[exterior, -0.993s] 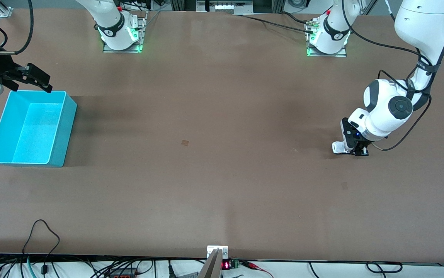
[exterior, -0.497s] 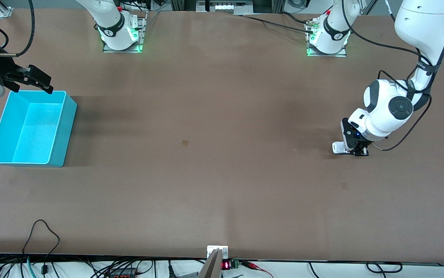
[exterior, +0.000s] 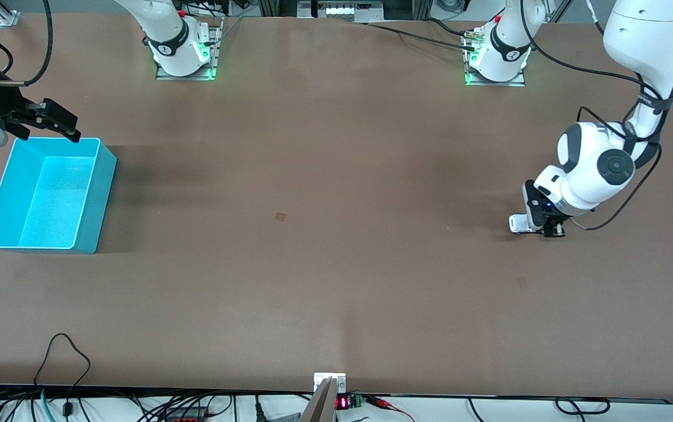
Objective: Wind and store white jeep toy
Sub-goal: 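Lower the left gripper and grasp the white jeep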
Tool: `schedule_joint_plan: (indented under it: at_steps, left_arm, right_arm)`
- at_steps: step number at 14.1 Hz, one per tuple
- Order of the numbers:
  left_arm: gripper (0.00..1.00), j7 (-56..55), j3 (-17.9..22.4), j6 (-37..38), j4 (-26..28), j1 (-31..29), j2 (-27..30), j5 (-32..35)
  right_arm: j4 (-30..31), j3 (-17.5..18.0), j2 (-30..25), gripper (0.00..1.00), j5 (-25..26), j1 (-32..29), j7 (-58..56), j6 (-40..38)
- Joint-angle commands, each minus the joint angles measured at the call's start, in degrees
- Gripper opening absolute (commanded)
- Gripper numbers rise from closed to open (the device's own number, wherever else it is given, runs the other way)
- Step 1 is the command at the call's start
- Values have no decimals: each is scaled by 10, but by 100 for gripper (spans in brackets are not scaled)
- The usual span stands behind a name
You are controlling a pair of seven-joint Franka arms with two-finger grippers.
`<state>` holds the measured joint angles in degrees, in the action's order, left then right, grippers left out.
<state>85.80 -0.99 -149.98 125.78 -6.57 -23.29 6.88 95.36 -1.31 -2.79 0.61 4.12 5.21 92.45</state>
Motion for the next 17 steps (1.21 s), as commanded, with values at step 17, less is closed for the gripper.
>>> schedule_joint_plan:
  at_steps: [17]
  left_arm:
    - [27,186,2,19,-37,-164,-67,13]
  right_arm:
    - [-8,1,2,100,2,1,-7,-3]
